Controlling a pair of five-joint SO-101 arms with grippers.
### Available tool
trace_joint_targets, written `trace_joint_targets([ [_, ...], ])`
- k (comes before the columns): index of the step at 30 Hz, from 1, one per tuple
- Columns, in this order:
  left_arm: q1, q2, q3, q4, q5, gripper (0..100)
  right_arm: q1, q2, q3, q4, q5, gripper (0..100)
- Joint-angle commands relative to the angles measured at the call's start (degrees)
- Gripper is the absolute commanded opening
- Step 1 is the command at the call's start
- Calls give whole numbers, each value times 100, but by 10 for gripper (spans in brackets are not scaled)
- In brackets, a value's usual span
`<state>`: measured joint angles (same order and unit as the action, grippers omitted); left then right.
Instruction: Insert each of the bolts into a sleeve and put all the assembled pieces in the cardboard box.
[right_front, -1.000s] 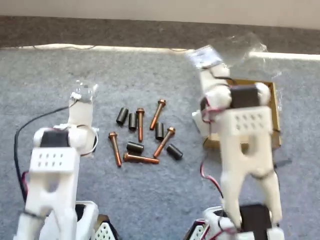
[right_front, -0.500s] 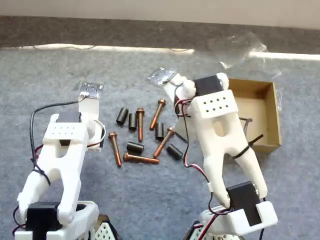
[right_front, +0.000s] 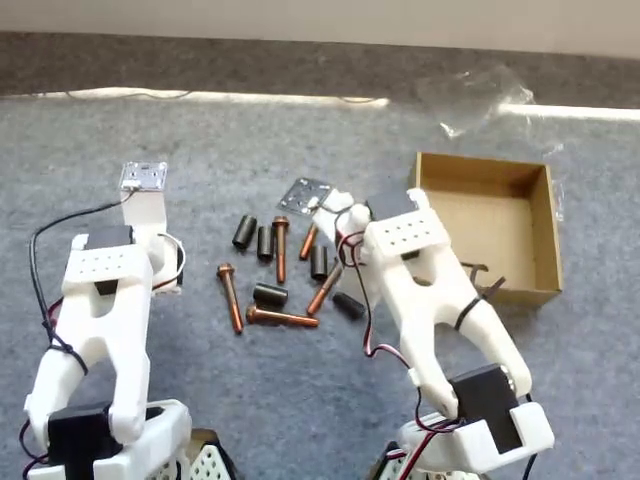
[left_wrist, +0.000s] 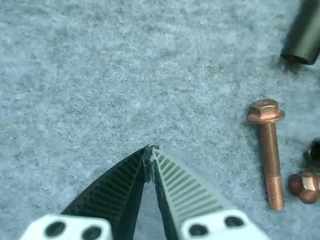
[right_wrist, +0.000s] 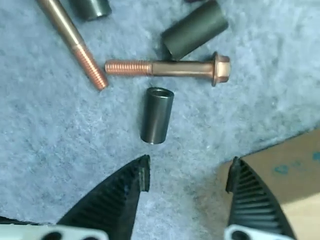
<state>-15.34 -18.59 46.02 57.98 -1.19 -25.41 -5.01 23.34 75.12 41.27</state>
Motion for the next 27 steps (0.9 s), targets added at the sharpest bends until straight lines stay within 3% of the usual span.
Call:
trace_joint_targets([
  [1,-154,-22,-31,-211,35,8,-57,-523,418,-549,88,238],
  [7,-110,-4,-31,-246,35,8,-356,-2053,2246,-1719,88,238],
  [10,-110,4,-31,-246,35,8,-514,-2651,2905,-1789,97,238],
  [17,-110,13,-31,-246,35,8,-708,-3055,3152,-2114,53,238],
  [27,-110,13,-31,-237,35,8,-725,-2501,3099,-2290,-264,238],
])
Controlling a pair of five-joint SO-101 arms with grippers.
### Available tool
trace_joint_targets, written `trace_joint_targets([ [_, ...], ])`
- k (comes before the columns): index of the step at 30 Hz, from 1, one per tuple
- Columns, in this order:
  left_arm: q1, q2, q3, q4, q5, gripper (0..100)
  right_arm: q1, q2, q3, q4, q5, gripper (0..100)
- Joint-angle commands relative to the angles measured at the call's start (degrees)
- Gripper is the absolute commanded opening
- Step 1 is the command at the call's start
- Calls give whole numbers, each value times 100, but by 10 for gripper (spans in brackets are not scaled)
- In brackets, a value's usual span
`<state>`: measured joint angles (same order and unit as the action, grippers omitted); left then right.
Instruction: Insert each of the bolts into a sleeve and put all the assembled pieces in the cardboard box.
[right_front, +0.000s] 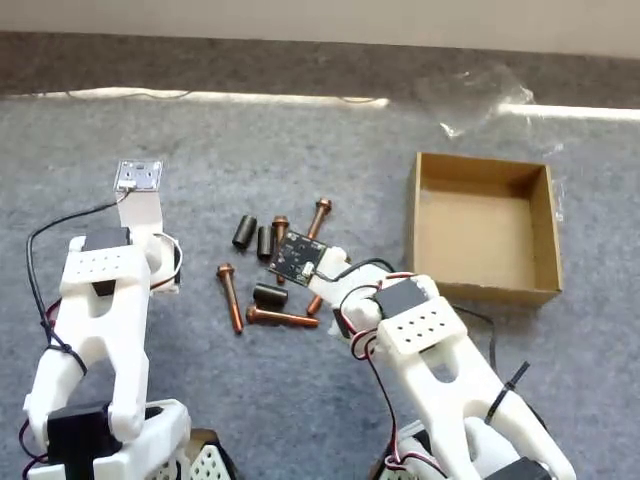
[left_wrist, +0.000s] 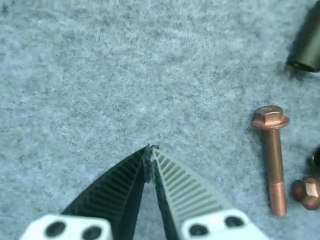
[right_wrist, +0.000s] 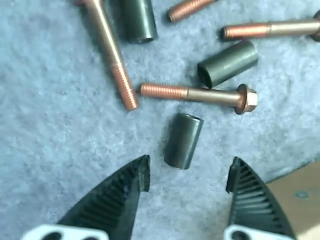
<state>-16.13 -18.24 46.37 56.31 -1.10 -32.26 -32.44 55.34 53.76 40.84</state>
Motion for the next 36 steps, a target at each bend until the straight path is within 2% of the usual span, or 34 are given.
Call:
trace_joint_targets([
  [1,-31,-22,-66,-70,26,8,-40,356,-110,-163,-281,238],
  [9,-40,-22,-66,-53,26,8,-154,1253,-585,-286,-642,238],
  [17,-40,-22,-66,-53,26,8,-136,2009,-593,-752,-642,238],
  [29,-40,-22,-57,-62,18,8,-22,2149,-778,-760,-624,98],
  [36,-40,-22,-57,-62,9,8,101,2167,-778,-769,-615,108],
])
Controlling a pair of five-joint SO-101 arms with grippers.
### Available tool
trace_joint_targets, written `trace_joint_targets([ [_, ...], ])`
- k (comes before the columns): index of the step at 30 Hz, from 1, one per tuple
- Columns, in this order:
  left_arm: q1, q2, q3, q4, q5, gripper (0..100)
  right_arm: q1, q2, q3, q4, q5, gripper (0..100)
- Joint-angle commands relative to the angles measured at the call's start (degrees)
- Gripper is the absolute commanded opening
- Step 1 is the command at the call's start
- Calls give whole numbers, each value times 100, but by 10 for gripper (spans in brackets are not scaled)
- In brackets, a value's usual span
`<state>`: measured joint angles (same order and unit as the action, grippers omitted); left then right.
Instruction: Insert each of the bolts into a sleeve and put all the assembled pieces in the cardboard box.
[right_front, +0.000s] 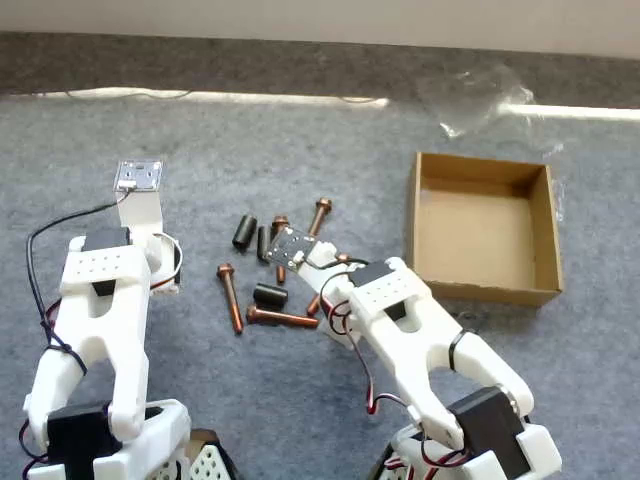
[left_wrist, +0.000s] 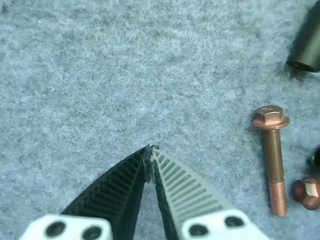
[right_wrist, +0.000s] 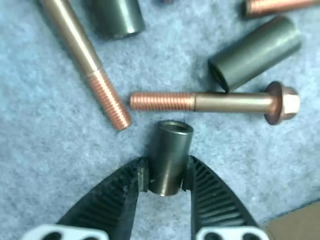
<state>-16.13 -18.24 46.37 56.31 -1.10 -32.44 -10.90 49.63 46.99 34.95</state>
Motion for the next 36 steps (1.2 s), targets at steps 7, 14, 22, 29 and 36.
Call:
trace_joint_targets([
  [7,-40,-22,-57,-62,9,8,84,-40,-215,-92,-18,211],
  [14,-40,-22,-57,-62,9,8,84,13,-180,-426,-18,211],
  [22,-40,-22,-57,-62,0,8,48,13,-207,-444,-9,209],
  [29,-40,-13,-57,-62,0,8,-145,22,-171,-453,422,67],
  [36,-31,-13,31,-114,0,8,119,-40,-198,-391,396,4],
])
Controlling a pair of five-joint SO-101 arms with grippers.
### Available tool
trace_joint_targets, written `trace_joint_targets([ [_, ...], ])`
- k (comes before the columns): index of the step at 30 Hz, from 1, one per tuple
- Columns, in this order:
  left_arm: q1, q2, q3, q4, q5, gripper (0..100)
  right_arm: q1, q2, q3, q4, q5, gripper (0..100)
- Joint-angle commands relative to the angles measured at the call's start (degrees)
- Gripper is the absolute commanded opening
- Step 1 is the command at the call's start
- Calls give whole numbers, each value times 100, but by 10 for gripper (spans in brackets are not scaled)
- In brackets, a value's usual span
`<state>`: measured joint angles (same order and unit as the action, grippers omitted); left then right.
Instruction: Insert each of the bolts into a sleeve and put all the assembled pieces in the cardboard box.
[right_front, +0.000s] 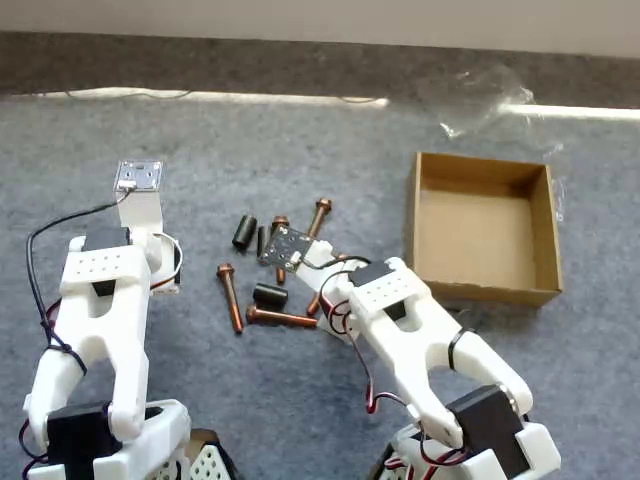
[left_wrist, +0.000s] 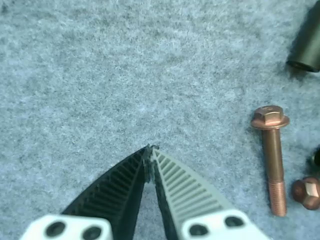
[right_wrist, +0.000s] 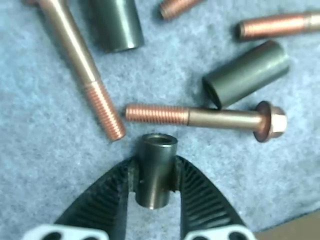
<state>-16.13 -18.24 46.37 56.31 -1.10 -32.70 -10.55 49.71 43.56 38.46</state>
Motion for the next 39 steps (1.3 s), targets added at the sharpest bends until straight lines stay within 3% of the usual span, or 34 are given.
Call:
trace_joint_targets([
  [1,-31,-13,31,-149,0,8,242,-75,-207,57,44,4],
  [11,-22,-13,40,-176,0,8,488,-1640,-831,1393,9,4],
  [17,330,-13,145,-185,-62,8,514,-3319,-796,1895,-800,4],
  [23,532,-13,198,-167,-607,8,558,-5007,-567,2044,-1670,4],
  [29,673,-13,224,-149,-615,8,1059,-6422,242,2053,-2215,4],
  [34,989,-13,-180,598,-659,8,1490,-7363,963,2062,-2505,4],
  [39,1411,-13,-804,1662,-1319,8,1815,-8154,1622,2035,-2963,4],
])
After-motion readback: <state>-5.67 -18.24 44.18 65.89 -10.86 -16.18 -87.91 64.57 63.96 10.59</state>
